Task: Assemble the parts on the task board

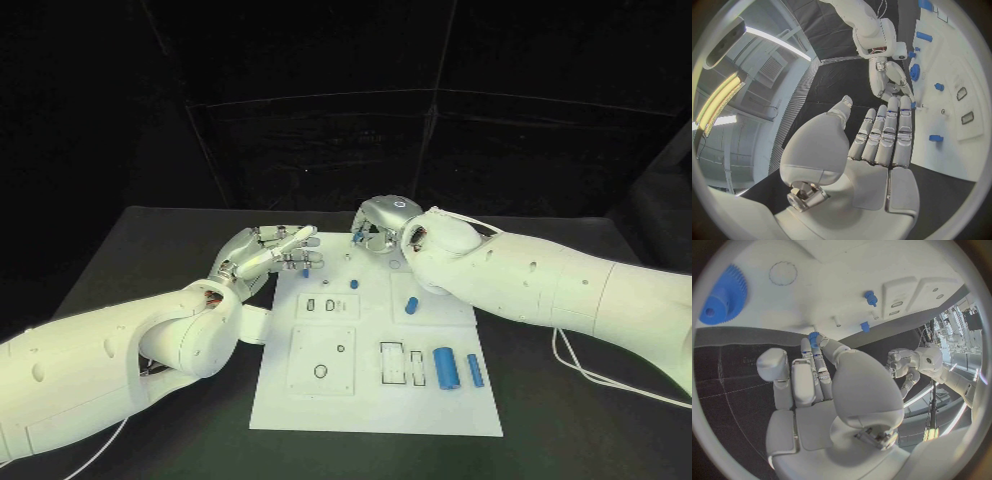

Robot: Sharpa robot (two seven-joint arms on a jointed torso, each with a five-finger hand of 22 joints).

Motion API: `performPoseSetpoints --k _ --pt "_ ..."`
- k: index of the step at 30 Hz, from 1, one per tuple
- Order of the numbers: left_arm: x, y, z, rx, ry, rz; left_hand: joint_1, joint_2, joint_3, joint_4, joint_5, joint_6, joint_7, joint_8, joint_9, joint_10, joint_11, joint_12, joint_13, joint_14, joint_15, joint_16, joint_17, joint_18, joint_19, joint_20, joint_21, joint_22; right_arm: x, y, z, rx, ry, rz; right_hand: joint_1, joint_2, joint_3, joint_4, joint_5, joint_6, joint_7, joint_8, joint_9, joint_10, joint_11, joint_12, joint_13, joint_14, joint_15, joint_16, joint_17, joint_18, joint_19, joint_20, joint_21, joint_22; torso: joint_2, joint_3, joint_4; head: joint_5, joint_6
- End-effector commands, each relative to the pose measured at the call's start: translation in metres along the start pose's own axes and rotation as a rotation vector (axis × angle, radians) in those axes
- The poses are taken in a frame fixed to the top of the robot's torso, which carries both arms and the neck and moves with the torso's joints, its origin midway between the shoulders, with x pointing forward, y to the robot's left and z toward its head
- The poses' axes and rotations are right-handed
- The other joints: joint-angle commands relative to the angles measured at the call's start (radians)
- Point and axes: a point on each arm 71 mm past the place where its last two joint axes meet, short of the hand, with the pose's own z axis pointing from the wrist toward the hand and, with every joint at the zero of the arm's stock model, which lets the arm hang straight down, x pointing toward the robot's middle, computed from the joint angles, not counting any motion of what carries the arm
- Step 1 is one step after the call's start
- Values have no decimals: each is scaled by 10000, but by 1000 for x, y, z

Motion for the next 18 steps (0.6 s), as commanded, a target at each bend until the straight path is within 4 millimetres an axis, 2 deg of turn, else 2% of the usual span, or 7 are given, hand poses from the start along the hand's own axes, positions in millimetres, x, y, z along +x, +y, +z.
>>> performPoseSetpoints --k 1,5,11,18 --pt "2 -2 0 108 205 -45 17 129 -52 -3 12 -87 208 -65 -11 -71 23 -48 -16 -57 36 -53 12 119 67 10 -22 -19 -3 0 2 175 -187 -285 -24 -107 60 19 71 -50 -5 -38 -6 12 61 32 -11 380 23 65 9 -153 -18 6 35 9 15 -3 -22 23 3" --pt "2 -2 0 103 220 -53 21 133 -55 -9 13 -91 209 -68 -11 -75 24 -51 -17 -59 37 -56 14 119 66 11 -25 -21 -3 2 4 145 -88 -325 -30 -118 64 23 81 -48 -5 -38 -5 11 63 33 -11 380 24 66 8 -153 -20 7 37 10 15 -1 -23 45 -12" --pt "3 -2 1 82 242 -62 31 145 -67 -23 13 -103 214 -78 -12 -88 29 -62 -19 -63 39 -64 23 119 66 13 -32 -27 -1 2 7 128 312 -334 -93 -176 67 74 55 -70 -5 -56 -8 -21 74 22 -19 381 34 83 20 -151 -32 17 46 12 14 -13 9 75 -44" --pt "3 -1 1 64 246 -61 31 145 -67 -23 13 -103 214 -78 -12 -88 29 -62 -19 -63 39 -64 23 119 66 13 -32 -27 0 5 9 109 565 -325 -104 -188 69 84 45 -78 -4 -62 -9 -30 76 19 -21 381 36 86 22 -152 -31 19 52 19 21 1 -24 129 -47"
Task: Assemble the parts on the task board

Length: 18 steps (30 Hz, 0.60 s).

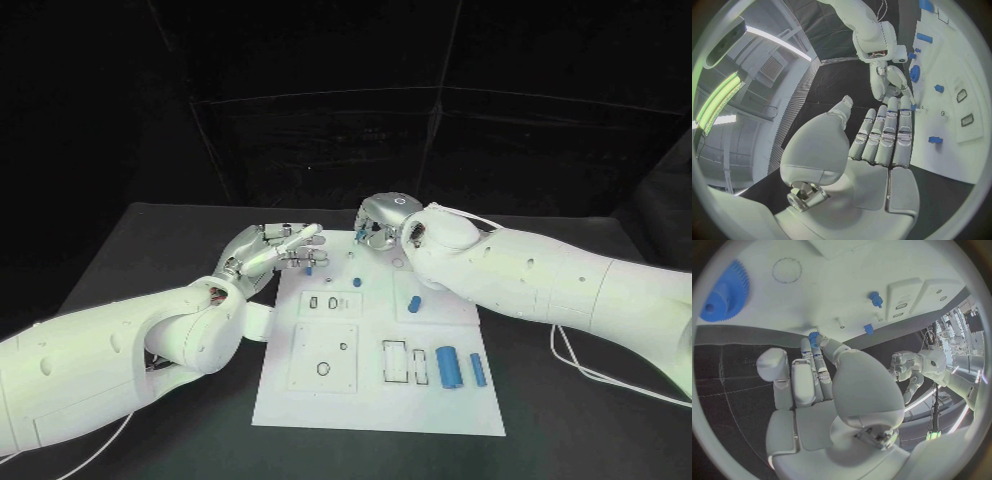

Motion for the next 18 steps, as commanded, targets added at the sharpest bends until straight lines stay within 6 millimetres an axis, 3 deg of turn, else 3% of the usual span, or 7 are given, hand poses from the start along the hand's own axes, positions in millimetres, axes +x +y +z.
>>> performPoseSetpoints --k 1,9,18 --pt "2 -1 1 70 177 -29 -5 112 -49 -10 13 -77 181 -41 -13 -62 -5 -71 -13 -65 42 -71 19 120 67 15 -39 -21 0 2 1 -49 321 -58 -27 -111 14 30 -15 -78 -4 -62 -10 5 41 18 -12 381 36 48 14 -153 -31 19 52 9 6 8 -12 15 -2" --pt "2 -1 2 19 147 -8 2 121 -51 -17 13 -79 183 -44 -13 -66 -3 -74 -13 -66 42 -74 23 120 67 16 -41 -23 2 9 1 -236 541 48 -52 -122 17 58 -36 -79 -6 -64 -9 -7 43 14 -15 377 39 43 0 -148 -49 24 41 -17 15 18 -24 12 -41" --pt "2 -1 2 10 142 -1 7 125 -55 -25 13 -81 184 -46 -13 -69 -2 -77 -14 -66 43 -77 27 120 68 17 -44 -25 2 9 4 -75 549 4 -79 -147 25 89 -54 -99 -8 -78 -11 -46 49 -2 -24 372 44 40 -10 -141 -76 30 26 -50 12 1 -5 6 -27"
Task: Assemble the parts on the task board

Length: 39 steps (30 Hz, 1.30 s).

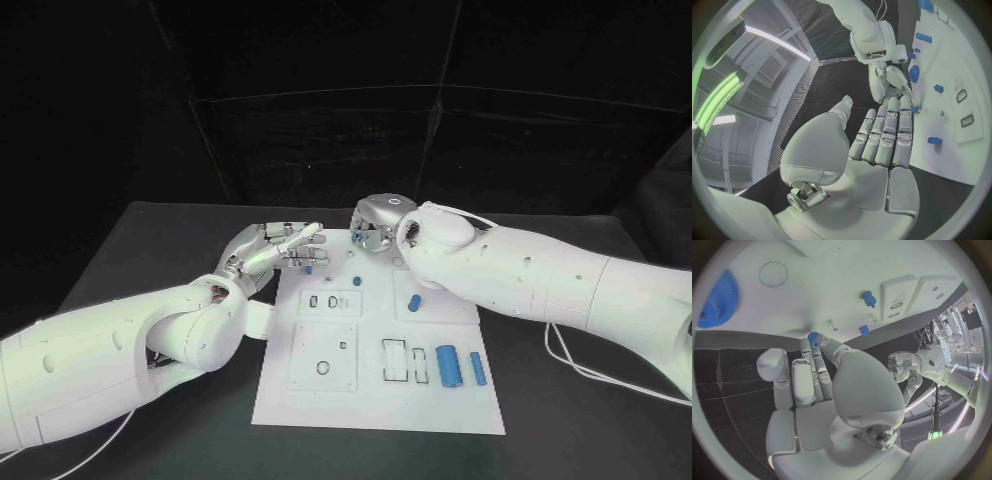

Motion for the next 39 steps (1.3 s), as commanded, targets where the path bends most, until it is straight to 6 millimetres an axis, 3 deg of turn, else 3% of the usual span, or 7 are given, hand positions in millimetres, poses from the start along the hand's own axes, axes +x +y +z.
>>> performPoseSetpoints --k 1,20,29,32,35,37,39 --pt "2 -1 1 52 142 -10 8 126 -56 -26 13 -45 221 -47 -13 -70 -1 -37 -15 -31 8 -36 18 121 68 17 -44 -14 1 0 2 145 193 -79 -46 -113 -1 70 -58 -92 8 -74 14 -61 52 -7 -12 371 46 42 -7 -141 -81 32 25 -23 2 -8 16 -5 9" --pt "3 0 2 -95 253 -58 15 135 -76 -45 12 -64 224 -62 -15 -92 4 -52 -18 -39 12 -48 30 121 72 20 -52 -21 -1 1 7 491 -63 -300 -208 -454 130 343 -190 -946 152 -319 -56 -728 246 -256 -159 348 219 101 8 -82 -341 194 -112 -315 8 -3 -2 29 19" --pt "1 0 1 -113 242 -53 17 142 -88 -53 12 -76 225 -71 -16 -107 7 -62 -20 -45 15 -56 36 120 73 22 -56 -25 -10 -9 -9 472 -829 -64 -211 -563 148 463 -209 -1183 192 -231 -5 -666 258 -123 -147 285 231 -10 -197 -68 -382 231 -125 -361 1 -3 -18 -39 64" --pt "-1 -1 1 -99 223 -45 18 146 -94 -58 12 -81 225 -75 -16 -113 8 -66 -20 -47 16 -60 40 120 74 23 -59 -27 -16 -21 -23 600 -1008 286 -223 -642 115 532 -187 -933 184 -98 51 -65 158 251 -1 315 164 69 -91 -107 -241 196 25 -114 -15 2 -48 -101 144" --pt "-5 -1 1 -61 159 -17 30 157 -97 -71 13 -74 221 -73 -13 -106 5 -63 -18 -45 15 -62 47 121 77 23 -61 -29 -22 -36 -39 880 -994 821 -314 -962 -184 599 -56 -830 -8 -21 70 870 -97 940 348 382 -20 214 89 -163 -44 65 237 238 -45 21 -120 -124 190" --pt "-7 -1 0 -35 131 -5 39 166 -99 -80 14 -67 218 -70 -11 -99 3 -61 -16 -42 14 -63 52 122 80 23 -63 -31 -25 -45 -49 1116 -874 1179 -497 -1226 -665 739 174 -775 -157 59 89 1575 -273 1844 905 442 -172 366 295 -224 134 -97 422 554 -59 37 -178 -159 209" --pt "-8 -2 0 -12 107 5 60 188 -108 -105 14 -48 209 -62 -5 -78 -5 -52 -11 -32 8 -64 68 125 90 22 -66 -36 -26 -57 -61 1420 -650 1601 -595 -1304 -1387 1025 327 -903 -273 138 86 1431 -377 3475 2184 506 -268 562 546 -316 376 -247 684 1003 -71 58 -234 -214 228"
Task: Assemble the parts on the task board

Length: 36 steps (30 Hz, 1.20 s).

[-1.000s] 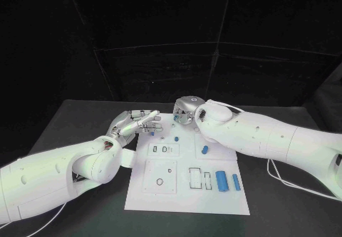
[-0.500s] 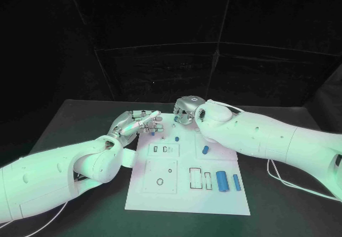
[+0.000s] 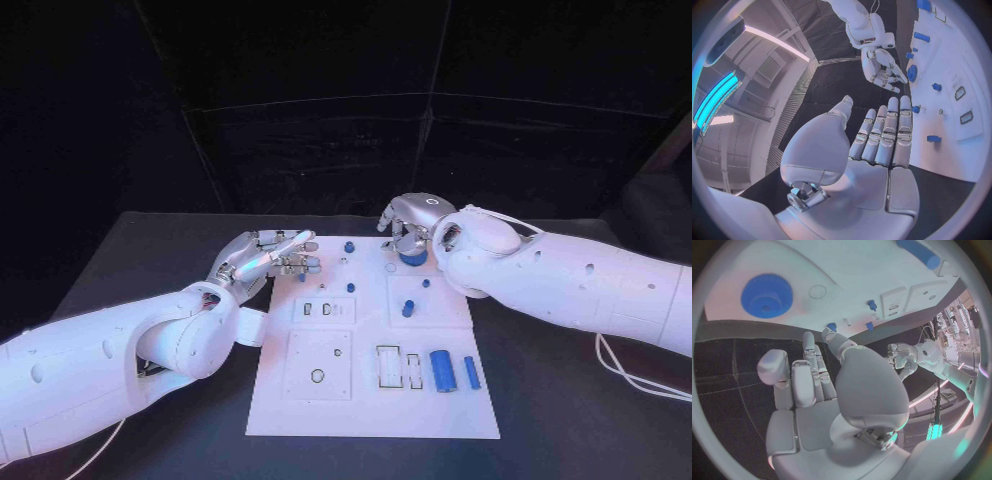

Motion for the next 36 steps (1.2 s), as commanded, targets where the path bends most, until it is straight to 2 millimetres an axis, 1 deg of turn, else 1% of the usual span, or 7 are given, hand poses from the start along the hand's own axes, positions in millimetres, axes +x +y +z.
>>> performPoseSetpoints --k 1,4,11,16,18,22,36 --pt "0 -3 0 184 172 -29 -5 123 -39 -39 14 -41 206 -21 -4 3 -7 -48 -1 -28 7 -65 21 127 72 0 -67 -17 -4 -13 -13 682 147 1271 -128 -54 -745 361 167 -149 -73 94 6 -120 -72 2032 1704 545 -64 246 339 -192 272 -51 282 490 -42 42 -135 -92 27" --pt "-1 -3 -1 196 183 -37 10 146 -47 -58 15 -19 198 -12 1 27 -15 -38 3 -17 1 -65 37 129 83 -3 -69 -21 -6 -26 -23 987 441 1590 15 128 -1476 719 232 -451 -19 180 -16 -535 -10 5114 4965 610 3 562 802 -237 397 -40 476 825 -61 62 -198 -117 37" --pt "-1 -3 -1 165 208 -48 76 214 -39 -122 16 4 196 -7 3 52 -22 -31 6 0 -7 -72 69 132 105 -8 -76 -30 -5 -48 -31 1613 908 1824 490 335 -2537 1371 276 -1418 128 12 -86 -148 159 7718 8067 688 113 958 1407 -310 540 125 717 1220 -73 99 -262 -161 70" --pt "-1 -2 0 147 214 -48 98 224 -37 -145 18 3 200 -9 2 52 -20 -33 6 3 -7 -74 78 131 109 -9 -79 -33 -3 -55 -27 1891 1050 1818 700 436 -2742 1591 304 -1602 216 40 -85 -44 221 8095 8570 705 189 1050 1548 -323 590 174 793 1346 -36 110 -244 -200 61" --pt "-1 -2 1 143 225 -53 98 224 -37 -145 18 3 200 -9 2 52 -20 -33 6 3 -7 -74 78 131 109 -9 -79 -33 -1 -56 -23 1953 1131 1802 761 471 -2775 1630 355 -1612 230 69 -80 -18 235 8177 8680 712 204 1077 1591 -327 602 188 811 1374 -35 78 -230 -231 39" --pt "0 -1 2 130 268 -71 126 234 -35 -175 16 1 203 -13 0 51 -18 -36 5 5 -8 -78 88 131 115 -10 -82 -37 2 -55 -17 1975 1375 1701 846 536 -2805 1669 443 -1608 242 119 -73 21 249 8287 8834 722 219 1119 1659 -334 619 206 839 1417 -45 70 -212 -221 9" --pt "1 0 3 77 375 -118 214 264 -31 -277 18 -17 214 -31 -5 35 -10 -51 0 6 -5 -95 119 128 129 -11 -95 -49 10 -45 -6 1773 1966 1252 1026 806 -2821 1684 612 -1407 237 345 -37 164 249 8584 9254 729 227 1178 1743 -341 631 223 883 1478 -46 60 -226 -274 -75"
